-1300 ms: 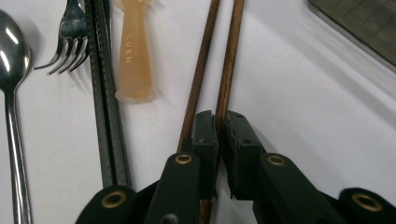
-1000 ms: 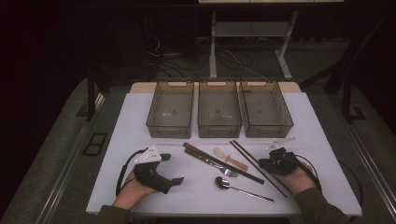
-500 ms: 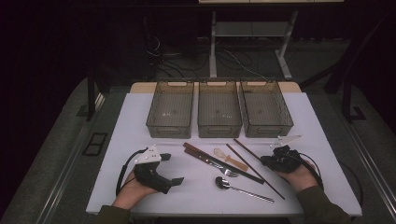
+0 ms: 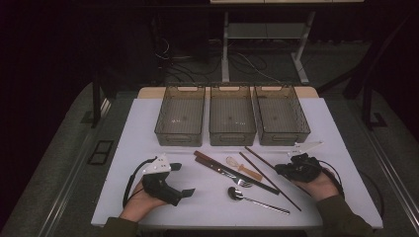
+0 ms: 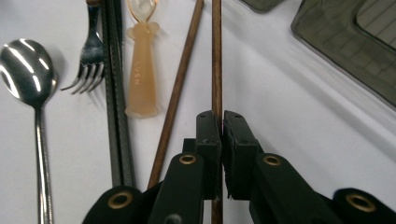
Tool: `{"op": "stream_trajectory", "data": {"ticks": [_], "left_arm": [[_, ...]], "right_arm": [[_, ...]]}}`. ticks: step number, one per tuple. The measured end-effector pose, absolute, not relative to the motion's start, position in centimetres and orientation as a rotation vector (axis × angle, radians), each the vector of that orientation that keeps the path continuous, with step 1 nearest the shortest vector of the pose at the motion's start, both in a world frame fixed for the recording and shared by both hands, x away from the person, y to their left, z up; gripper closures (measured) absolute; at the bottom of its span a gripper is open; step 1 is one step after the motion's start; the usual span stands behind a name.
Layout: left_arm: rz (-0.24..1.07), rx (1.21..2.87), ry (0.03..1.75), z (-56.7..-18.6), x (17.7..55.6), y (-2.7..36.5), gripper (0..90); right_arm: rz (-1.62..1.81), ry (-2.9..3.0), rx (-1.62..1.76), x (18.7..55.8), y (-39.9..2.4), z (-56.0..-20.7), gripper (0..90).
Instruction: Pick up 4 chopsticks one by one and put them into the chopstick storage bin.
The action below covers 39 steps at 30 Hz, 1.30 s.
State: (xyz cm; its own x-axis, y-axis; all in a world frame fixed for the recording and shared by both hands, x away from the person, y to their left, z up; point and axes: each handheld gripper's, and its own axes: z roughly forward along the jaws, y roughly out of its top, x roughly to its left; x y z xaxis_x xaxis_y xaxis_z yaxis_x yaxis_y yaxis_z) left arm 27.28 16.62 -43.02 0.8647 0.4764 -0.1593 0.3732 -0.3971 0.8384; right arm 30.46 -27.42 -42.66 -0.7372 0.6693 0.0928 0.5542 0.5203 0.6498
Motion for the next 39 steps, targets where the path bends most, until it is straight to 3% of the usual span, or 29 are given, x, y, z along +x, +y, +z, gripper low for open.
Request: {"op": "stream_trajectory", "data": {"ticks": [39], "left_arm": [[0.150, 2.044, 0.590, -43.4, 27.2, 16.3, 0.0]], "right_arm": [[1.206, 2.611, 0.908, 32.5, -23.7, -38.6, 85.5]]}}
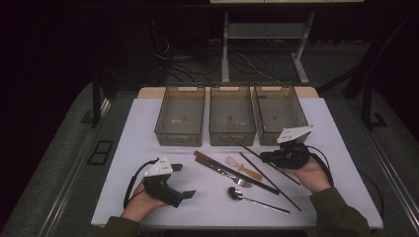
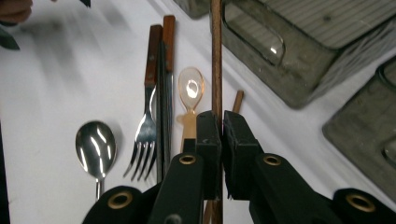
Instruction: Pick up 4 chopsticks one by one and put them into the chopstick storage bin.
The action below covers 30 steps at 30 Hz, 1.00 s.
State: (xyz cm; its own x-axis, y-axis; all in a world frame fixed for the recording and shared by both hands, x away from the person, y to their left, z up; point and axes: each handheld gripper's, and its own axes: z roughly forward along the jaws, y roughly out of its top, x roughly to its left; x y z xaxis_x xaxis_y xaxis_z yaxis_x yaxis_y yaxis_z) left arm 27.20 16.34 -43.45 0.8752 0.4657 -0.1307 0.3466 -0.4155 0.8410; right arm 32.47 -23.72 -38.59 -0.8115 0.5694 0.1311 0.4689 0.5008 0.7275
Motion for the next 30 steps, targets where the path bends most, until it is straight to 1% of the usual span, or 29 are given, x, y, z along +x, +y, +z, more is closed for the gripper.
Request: {"op": "stream_trajectory", "data": {"ticks": [30], "left_arm": [[0.149, 2.037, 0.587, -43.4, 27.1, 16.2, 0.0]], "right_arm": [[1.273, 2.504, 0.974, 38.0, -17.5, -34.6, 85.5]]}}
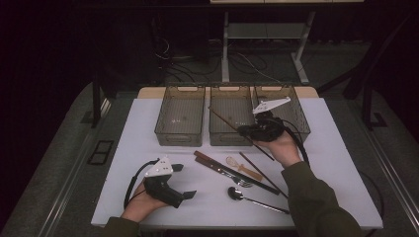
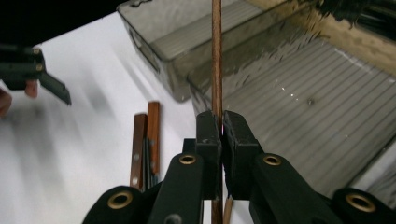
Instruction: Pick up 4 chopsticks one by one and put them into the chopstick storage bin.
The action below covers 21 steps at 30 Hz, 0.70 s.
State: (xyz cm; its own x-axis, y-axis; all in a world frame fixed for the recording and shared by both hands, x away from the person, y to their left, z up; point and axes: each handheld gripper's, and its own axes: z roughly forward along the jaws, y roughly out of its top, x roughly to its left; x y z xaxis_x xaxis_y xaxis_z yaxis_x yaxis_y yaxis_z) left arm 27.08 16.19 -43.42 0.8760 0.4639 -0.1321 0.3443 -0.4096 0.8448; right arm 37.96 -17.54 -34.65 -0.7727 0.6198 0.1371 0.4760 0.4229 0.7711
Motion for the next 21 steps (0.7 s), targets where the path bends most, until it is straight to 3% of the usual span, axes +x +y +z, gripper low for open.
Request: {"op": "stream_trajectory", "data": {"ticks": [21], "left_arm": [[0.142, 2.041, 0.568, -43.5, 27.1, 16.1, 0.0]], "right_arm": [[1.330, 2.425, 0.998, 41.8, -12.9, -32.1, 85.5]]}}
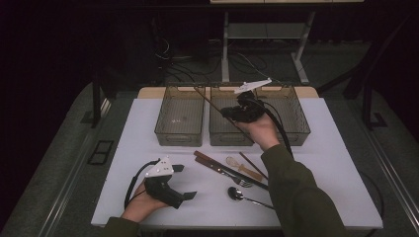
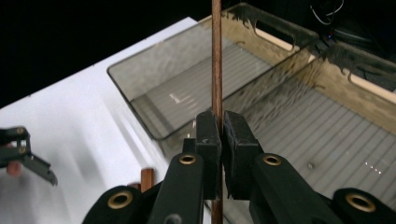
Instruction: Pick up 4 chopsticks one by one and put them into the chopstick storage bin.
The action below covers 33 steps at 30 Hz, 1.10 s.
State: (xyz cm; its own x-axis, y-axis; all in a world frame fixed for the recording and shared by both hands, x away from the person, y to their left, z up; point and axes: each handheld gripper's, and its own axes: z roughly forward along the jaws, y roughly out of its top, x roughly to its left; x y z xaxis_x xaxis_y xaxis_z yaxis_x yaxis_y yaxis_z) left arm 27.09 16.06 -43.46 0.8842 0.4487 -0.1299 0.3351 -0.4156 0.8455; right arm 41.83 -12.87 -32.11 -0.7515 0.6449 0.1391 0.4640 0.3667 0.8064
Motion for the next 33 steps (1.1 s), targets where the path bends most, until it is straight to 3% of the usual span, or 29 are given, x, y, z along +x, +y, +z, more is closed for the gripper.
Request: {"op": "stream_trajectory", "data": {"ticks": [33], "left_arm": [[0.122, 2.044, 0.555, -43.4, 26.8, 15.9, 0.0]], "right_arm": [[1.394, 2.334, 1.039, 47.0, -2.9, -33.2, 85.5]]}}
